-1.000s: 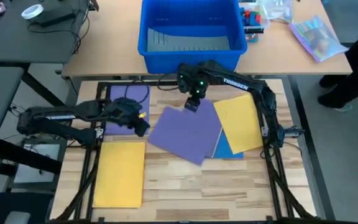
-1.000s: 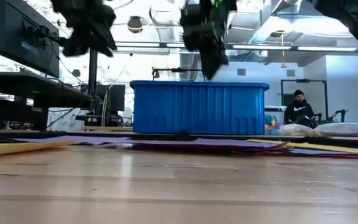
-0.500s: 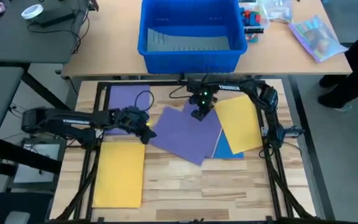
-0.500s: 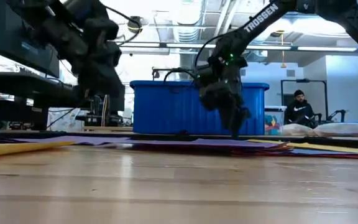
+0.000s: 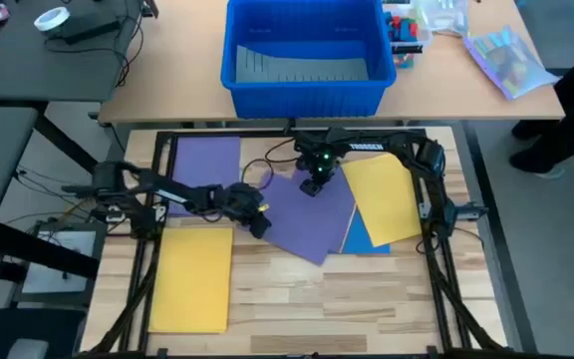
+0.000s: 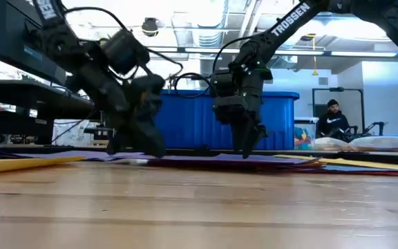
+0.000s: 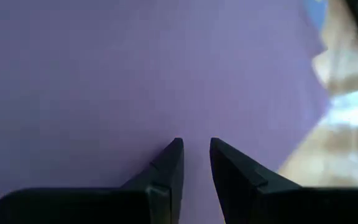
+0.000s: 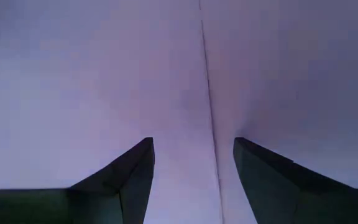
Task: Organize paper
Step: Stack the purple colored paper on top of the other purple colored papers
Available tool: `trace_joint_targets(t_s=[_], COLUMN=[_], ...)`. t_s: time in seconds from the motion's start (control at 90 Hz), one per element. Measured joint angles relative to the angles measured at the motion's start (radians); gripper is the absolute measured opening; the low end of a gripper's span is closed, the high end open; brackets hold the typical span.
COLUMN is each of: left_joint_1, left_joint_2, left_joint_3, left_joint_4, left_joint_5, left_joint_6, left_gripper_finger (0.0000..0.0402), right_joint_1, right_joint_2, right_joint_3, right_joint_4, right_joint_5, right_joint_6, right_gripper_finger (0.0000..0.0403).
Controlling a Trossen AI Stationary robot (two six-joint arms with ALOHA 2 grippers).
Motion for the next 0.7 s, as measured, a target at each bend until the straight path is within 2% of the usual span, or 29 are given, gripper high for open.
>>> trace_joint_targets(t_s=[0.256,0.456,0.6,0.7], left_joint_1=[0.001,0.004,0.004,0.004], left_joint_2=[0.037,0.038,0.038,0.038], left_joint_3=[0.008,0.007,0.007,0.006], left_joint_4=[0.03,0.038,0.036,0.035], left_joint_5=[-0.034,-0.042,-0.043,-0.044], left_joint_6=[0.009,0.005,0.004,0.004], left_gripper_finger=[0.0061,0.0061,0.0061,0.0061], right_joint_1=[0.01,0.051,0.062,0.061], right_joint_2=[0.035,0.03,0.003,-0.024], right_joint_3=[0.005,0.0,0.0,0.006], right_joint_4=[0.004,0.007,0.012,0.011], right_joint_5=[-0.007,-0.128,-0.252,-0.295], right_joint_6=[0.016,-0.022,-0.019,-0.004], right_gripper_finger=[0.0207,0.0207,0.0207,0.0207])
